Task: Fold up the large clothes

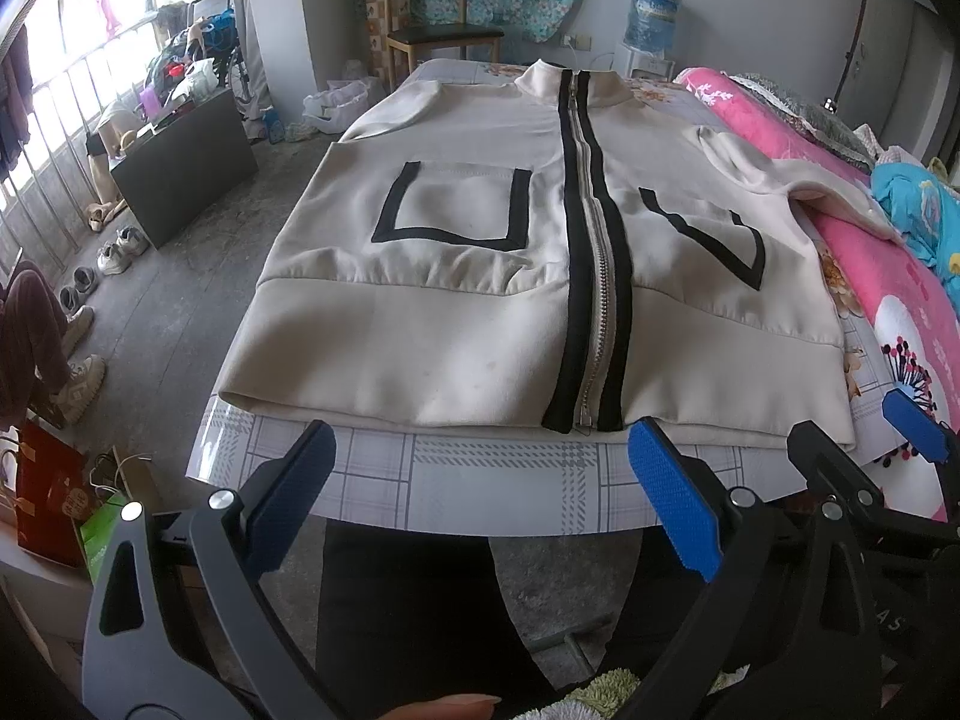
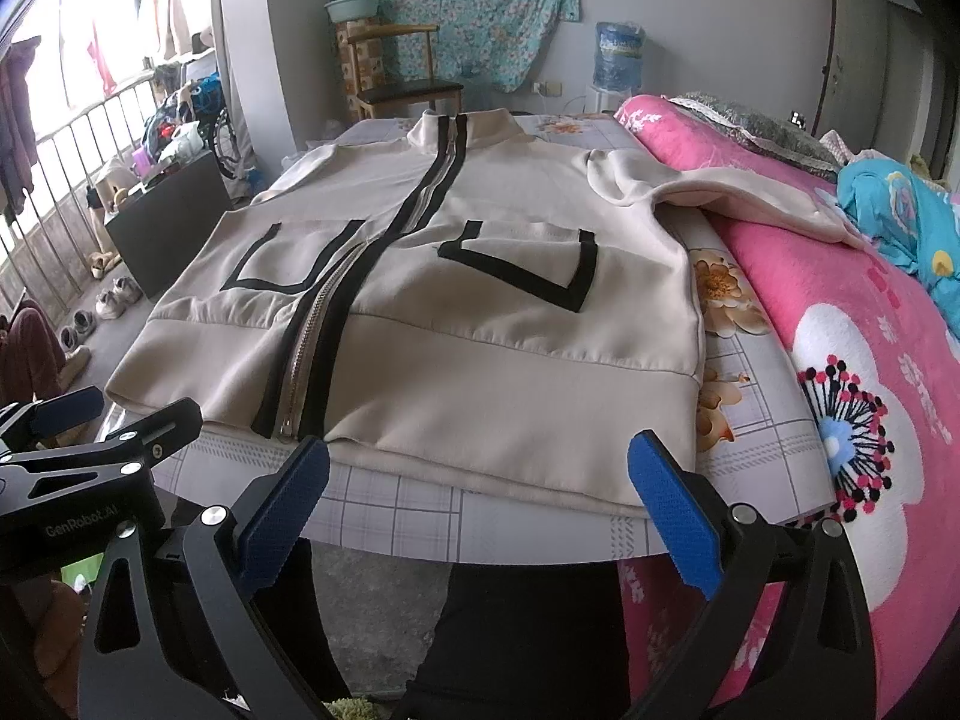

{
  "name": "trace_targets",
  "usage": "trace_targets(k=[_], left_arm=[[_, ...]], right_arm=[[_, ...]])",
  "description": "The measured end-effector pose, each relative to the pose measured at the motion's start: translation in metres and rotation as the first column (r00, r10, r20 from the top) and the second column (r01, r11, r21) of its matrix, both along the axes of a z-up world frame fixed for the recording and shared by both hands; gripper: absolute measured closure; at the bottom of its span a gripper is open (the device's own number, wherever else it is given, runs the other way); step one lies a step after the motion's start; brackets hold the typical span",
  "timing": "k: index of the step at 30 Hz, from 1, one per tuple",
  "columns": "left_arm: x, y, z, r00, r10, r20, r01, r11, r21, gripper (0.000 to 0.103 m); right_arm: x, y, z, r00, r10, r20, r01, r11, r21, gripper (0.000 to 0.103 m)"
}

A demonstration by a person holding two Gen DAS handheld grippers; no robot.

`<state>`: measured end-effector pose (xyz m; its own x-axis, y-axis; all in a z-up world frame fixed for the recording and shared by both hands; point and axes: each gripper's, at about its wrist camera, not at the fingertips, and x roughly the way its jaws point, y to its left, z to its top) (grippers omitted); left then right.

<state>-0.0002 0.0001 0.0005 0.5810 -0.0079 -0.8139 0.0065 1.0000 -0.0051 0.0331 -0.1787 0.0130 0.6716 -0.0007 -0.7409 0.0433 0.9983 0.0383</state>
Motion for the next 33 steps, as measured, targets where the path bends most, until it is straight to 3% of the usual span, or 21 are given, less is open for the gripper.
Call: trace_targets(k=[33], left_arm=[[0.0,0.0,0.0,1.0,0.0,0.006,0.0,1.0,-0.006,0.008]], right_arm=[[0.0,0.0,0.004,1.0,0.001,0.006,-0.001,1.0,-0.006,0.006]])
